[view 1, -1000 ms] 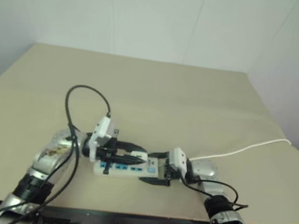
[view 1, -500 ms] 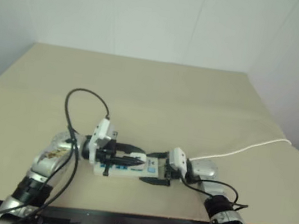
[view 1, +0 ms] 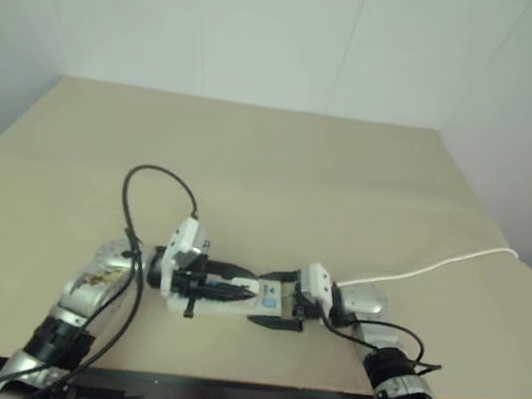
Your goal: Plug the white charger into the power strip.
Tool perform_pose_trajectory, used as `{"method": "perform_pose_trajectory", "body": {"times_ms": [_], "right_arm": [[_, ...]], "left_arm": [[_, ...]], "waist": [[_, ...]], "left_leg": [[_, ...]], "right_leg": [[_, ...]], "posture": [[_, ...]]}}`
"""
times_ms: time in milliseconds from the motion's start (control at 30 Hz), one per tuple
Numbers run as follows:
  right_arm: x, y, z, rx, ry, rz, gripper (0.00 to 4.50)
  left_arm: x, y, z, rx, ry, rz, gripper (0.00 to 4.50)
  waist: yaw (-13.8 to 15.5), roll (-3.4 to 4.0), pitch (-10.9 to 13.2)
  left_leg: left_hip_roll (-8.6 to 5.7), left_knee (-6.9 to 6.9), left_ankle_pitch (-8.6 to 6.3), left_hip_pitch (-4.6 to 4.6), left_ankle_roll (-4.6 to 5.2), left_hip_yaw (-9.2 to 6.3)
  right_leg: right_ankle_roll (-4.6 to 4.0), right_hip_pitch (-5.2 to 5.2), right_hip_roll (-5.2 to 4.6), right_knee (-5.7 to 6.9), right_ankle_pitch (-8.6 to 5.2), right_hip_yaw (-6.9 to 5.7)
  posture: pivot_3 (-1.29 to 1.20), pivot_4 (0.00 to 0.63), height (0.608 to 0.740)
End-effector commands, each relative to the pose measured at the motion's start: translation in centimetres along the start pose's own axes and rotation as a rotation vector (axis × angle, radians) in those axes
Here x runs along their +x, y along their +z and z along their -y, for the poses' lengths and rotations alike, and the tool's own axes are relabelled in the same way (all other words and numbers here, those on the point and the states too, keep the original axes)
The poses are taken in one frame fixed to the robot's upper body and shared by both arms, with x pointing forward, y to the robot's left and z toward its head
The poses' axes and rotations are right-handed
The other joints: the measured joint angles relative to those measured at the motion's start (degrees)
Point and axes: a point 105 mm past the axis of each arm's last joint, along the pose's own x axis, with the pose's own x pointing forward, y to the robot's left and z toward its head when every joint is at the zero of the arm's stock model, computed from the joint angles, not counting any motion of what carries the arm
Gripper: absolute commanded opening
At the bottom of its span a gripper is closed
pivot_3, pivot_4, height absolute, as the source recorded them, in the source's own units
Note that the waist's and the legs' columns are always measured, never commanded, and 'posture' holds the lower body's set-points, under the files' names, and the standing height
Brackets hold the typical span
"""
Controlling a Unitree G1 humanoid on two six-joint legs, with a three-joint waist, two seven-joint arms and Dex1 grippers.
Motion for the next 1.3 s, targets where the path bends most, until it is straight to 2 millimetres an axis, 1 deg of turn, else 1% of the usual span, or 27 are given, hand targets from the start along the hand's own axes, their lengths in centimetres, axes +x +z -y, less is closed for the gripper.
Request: {"method": "perform_pose_trajectory", "body": {"times_ms": [33,500,1000,1300], "right_arm": [[-0.6,-1.7,-0.6,0.071,-0.024,-0.053,3.49],[-0.7,-1.7,-0.8,0.075,-0.025,-0.054,3.49],[-0.8,-1.8,-0.7,0.081,-0.029,-0.058,3.49],[-0.8,-1.8,-0.6,0.08,-0.03,-0.061,3.49]], "left_arm": [[0.1,-0.1,-0.2,0.026,-0.006,-0.012,1.03],[-0.2,-0.5,-0.2,0.021,0.001,-0.021,1.03],[-0.4,-0.7,-0.8,0.022,0.027,-0.026,1.03],[-0.6,-1.2,-0.6,0.003,0.018,-0.043,1.03]], "waist": [[0.01,0.0,0.0],[0.05,-0.02,-0.01],[0.15,-0.02,-0.02],[0.16,-0.04,-0.03]], "left_leg": [[0.0,0.0,0.0,0.0,0.0,0.0],[0.0,-0.05,0.0,-0.01,0.0,0.0],[0.0,-0.07,0.0,-0.01,0.0,0.0],[0.0,-0.08,0.0,0.0,0.0,0.0]], "right_leg": [[0.0,0.0,0.0,0.0,0.0,0.0],[0.0,0.0,0.0,-0.06,0.0,0.0],[-0.01,0.0,-0.01,-0.08,0.0,0.0],[-0.01,0.0,-0.01,-0.09,-0.01,0.0]], "posture": [[0.0,0.15,0.74],[0.0,0.15,0.74],[0.0,0.15,0.74],[0.0,0.15,0.74]]}}
